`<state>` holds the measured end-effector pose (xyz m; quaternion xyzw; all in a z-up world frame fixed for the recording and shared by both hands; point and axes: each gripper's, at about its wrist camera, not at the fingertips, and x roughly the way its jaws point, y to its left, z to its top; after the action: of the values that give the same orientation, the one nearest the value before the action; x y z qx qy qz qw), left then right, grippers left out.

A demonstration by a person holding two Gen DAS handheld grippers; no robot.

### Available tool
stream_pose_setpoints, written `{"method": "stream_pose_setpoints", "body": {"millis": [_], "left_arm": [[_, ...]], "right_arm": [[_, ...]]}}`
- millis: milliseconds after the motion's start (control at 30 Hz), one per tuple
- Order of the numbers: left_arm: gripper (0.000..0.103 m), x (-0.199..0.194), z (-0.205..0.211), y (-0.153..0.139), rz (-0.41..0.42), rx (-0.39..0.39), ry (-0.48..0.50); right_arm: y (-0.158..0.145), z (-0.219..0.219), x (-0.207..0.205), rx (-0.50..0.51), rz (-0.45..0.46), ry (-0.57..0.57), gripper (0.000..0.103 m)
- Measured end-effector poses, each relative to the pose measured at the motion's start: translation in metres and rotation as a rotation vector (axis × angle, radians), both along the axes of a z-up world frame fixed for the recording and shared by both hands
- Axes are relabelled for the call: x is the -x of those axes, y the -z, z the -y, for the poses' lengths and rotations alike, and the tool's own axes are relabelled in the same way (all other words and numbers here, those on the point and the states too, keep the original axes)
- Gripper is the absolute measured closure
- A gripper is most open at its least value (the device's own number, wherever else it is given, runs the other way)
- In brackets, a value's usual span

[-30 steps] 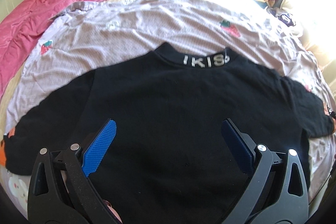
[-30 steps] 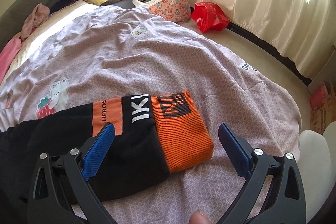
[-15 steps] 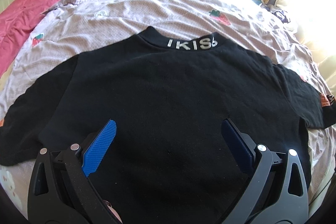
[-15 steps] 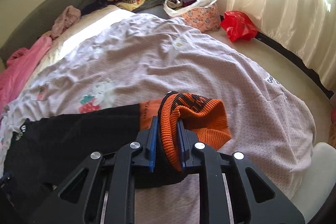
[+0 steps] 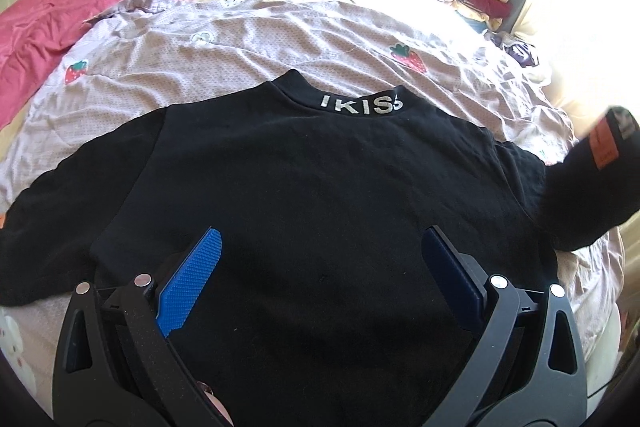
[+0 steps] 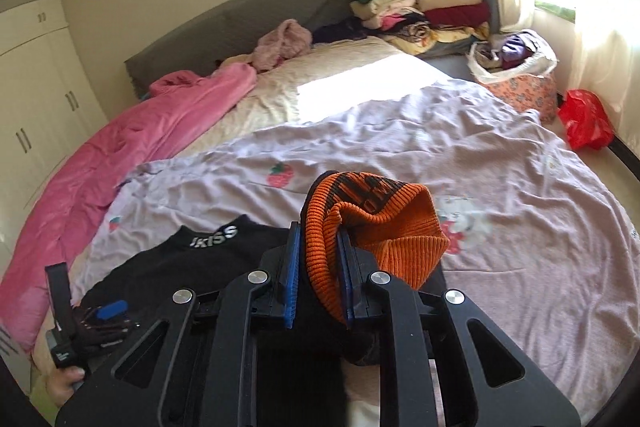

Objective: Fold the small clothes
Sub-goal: 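Carry the sock onto the sweatshirt chest and open the right gripper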

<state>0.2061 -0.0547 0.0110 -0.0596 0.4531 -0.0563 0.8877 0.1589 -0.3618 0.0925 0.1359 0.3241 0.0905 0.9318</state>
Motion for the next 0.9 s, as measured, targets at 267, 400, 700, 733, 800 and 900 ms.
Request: {"method": "stream_pose_setpoints", "body": {"millis": [267, 400, 700, 733, 800, 900], "left_arm": [[0.009, 0.006, -0.028, 0.003, -0.011, 0.024, -0.042], [0.009, 0.01, -0.043, 0.006, -0.015, 0.032, -0.061], [0.009, 0.015, -0.054, 0.011, -0.031, 0.08, -0.062], [0.009, 0.015, -0.054, 0.011, -0.033, 0.086, -0.06], [0.009, 0.014, -0.053, 0.013, -0.039, 0.108, -0.05], [0.009, 0.014, -0.053, 0.016, -0.055, 0.147, -0.042]], "right_arm": [[0.001, -0.112, -0.027, 0.008, -0.017, -0.193, 0.087], [0.004, -0.147, -0.034, 0.018, -0.019, -0.233, 0.084], [0.008, -0.161, -0.03, 0.004, -0.011, -0.265, 0.08], [0.009, -0.159, -0.029, 0.008, -0.015, -0.257, 0.08], [0.012, -0.152, -0.027, 0.01, -0.025, -0.242, 0.078], [0.019, -0.141, -0.023, 0.031, -0.041, -0.22, 0.076]]}}
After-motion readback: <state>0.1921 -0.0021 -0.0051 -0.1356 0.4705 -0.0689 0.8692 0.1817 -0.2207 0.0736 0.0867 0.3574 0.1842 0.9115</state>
